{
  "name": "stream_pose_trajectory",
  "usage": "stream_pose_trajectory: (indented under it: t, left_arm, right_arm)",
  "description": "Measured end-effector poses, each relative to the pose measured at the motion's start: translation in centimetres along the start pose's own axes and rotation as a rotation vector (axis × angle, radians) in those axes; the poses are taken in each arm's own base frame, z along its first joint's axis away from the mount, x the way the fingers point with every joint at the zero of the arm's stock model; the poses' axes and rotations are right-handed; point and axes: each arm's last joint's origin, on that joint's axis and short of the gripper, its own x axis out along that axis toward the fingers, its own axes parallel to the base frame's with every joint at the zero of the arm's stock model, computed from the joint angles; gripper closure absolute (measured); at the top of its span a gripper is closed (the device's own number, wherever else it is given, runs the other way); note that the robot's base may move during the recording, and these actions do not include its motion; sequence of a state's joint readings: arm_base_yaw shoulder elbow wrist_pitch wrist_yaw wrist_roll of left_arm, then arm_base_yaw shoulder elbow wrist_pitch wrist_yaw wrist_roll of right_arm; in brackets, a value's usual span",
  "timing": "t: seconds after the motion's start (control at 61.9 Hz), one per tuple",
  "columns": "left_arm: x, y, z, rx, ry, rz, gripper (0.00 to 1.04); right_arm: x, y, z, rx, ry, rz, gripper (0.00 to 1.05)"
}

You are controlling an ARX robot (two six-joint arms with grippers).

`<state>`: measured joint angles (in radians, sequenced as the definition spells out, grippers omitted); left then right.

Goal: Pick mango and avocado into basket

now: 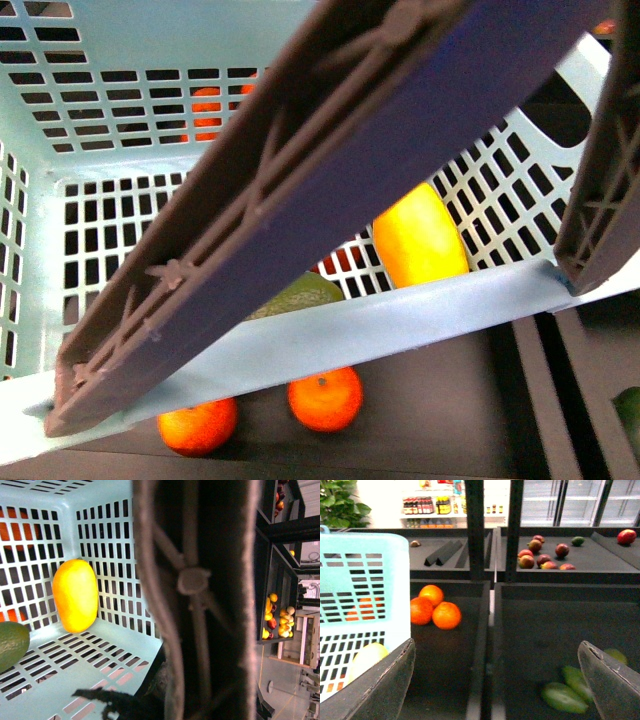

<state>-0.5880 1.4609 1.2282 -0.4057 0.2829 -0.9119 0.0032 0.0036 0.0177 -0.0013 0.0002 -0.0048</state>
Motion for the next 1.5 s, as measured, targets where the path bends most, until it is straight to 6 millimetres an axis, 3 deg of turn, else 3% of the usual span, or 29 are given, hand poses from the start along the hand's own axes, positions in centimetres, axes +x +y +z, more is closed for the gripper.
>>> stream_pose_trajectory:
  t: [1.034, 1.211, 1.341, 1.502]
  left_arm:
    - [-0.2, 0.2, 0.4, 0.003, -0.029, 0.017, 1.01]
    - [1.1, 0.1, 1.3, -0.327, -0.444, 0.118, 1.01]
    - [2.2, 1.7, 4.1, -0.464, -0.526, 0.128, 1.01]
    - [4.9, 5.4, 6.5, -0.573, -0.534, 0.17, 1.01]
  right_arm:
    - [0.0, 0.0, 0.0, 0.002, 0.001, 0.002, 0.09]
    - [0.0, 0.0, 0.0, 0.002, 0.001, -0.002, 0.09]
    - [0.0, 0.0, 0.0, 0.002, 0.001, -0.004, 0.09]
    - [0.0, 0.0, 0.0, 0.003, 0.001, -0.002, 0.09]
